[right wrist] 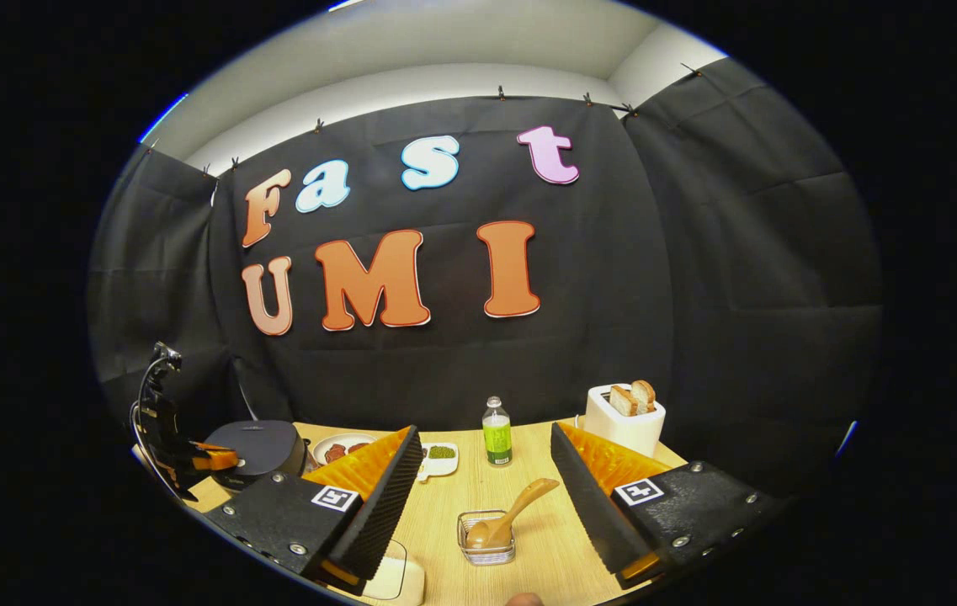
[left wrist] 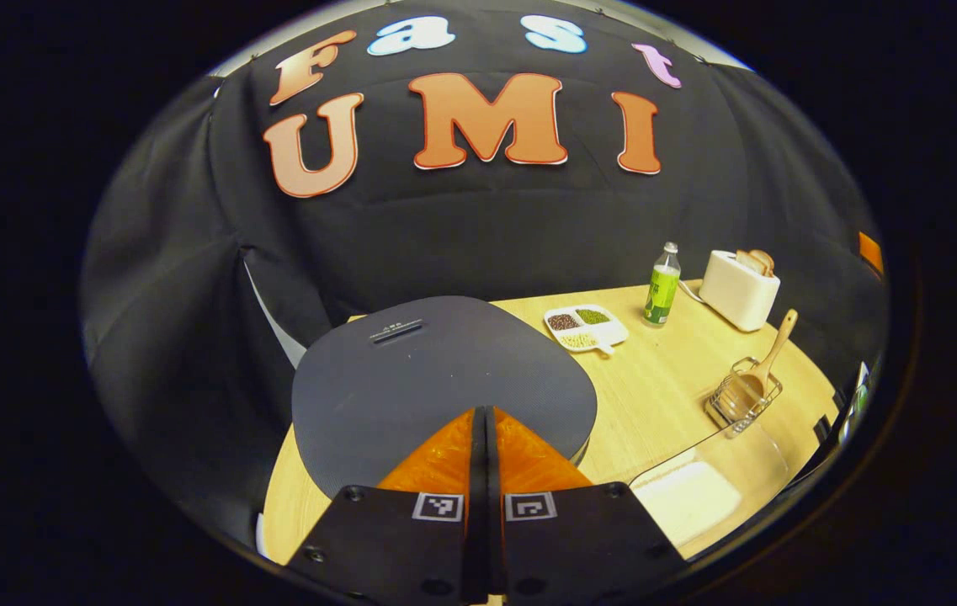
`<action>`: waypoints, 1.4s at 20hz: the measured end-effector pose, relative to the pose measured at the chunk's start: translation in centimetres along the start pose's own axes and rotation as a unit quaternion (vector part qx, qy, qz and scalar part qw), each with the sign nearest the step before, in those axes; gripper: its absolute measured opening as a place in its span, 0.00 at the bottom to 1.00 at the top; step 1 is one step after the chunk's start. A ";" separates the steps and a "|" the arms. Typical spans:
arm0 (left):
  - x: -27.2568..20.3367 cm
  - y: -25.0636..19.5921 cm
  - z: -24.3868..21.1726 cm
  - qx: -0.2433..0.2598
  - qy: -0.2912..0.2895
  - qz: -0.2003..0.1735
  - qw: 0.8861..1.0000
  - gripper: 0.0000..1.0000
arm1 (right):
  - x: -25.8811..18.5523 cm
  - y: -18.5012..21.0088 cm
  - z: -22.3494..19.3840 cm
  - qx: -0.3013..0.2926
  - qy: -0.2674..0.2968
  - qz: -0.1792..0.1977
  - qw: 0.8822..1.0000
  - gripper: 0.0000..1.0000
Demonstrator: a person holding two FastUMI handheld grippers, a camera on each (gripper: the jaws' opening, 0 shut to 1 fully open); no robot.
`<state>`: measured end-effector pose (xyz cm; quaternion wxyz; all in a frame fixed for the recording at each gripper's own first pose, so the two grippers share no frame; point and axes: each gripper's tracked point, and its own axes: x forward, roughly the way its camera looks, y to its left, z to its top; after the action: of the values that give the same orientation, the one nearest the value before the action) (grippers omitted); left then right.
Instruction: Close the left gripper, press the button to open the rice cooker; take a wooden spoon from the chopstick holder with the right hand, scoop a spoonful of rice and pour it into the rice cooker, then put the wooden spoon back into the chopstick holder.
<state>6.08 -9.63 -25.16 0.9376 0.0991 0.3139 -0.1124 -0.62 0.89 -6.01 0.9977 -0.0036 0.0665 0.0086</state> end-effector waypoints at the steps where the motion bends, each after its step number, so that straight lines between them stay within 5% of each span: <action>1: 0.0 0.0 0.0 -0.008 -0.004 -0.002 1.000 0.05 | 0.0 0.3 -0.4 -0.001 0.004 0.003 1.000 0.95; 4: -0.2 0.1 -0.3 -0.051 -0.017 -0.018 0.998 0.05 | -0.1 0.4 -0.7 -0.004 0.012 0.005 1.000 0.95; 8: -0.7 0.2 1.2 -0.022 -0.040 -0.018 0.999 0.09 | -0.6 0.3 0.0 -0.016 0.004 -0.002 1.000 0.95; 9: -1.6 0.5 1.8 -0.023 -0.052 -0.009 0.998 0.04 | -0.8 0.4 0.4 -0.016 0.001 -0.001 1.000 0.95; 13: -8.6 4.1 9.7 -0.047 -0.185 0.043 0.981 0.04 | -1.2 -0.1 1.8 -0.026 -0.016 -0.012 0.999 0.95; 17: -14.8 5.8 12.7 -0.045 -0.241 0.050 0.968 0.04 | -1.0 -0.5 2.0 -0.027 -0.026 -0.025 0.999 0.95; 28: -17.9 7.8 10.6 -0.047 -0.251 0.046 0.966 0.05 | 3.5 -4.0 -4.4 0.004 0.010 -0.065 0.998 1.00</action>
<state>0.31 -2.27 -5.05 0.9941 0.0381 0.0683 -0.0753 2.35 -3.07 -10.77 0.9954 -0.0042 0.0764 -0.0570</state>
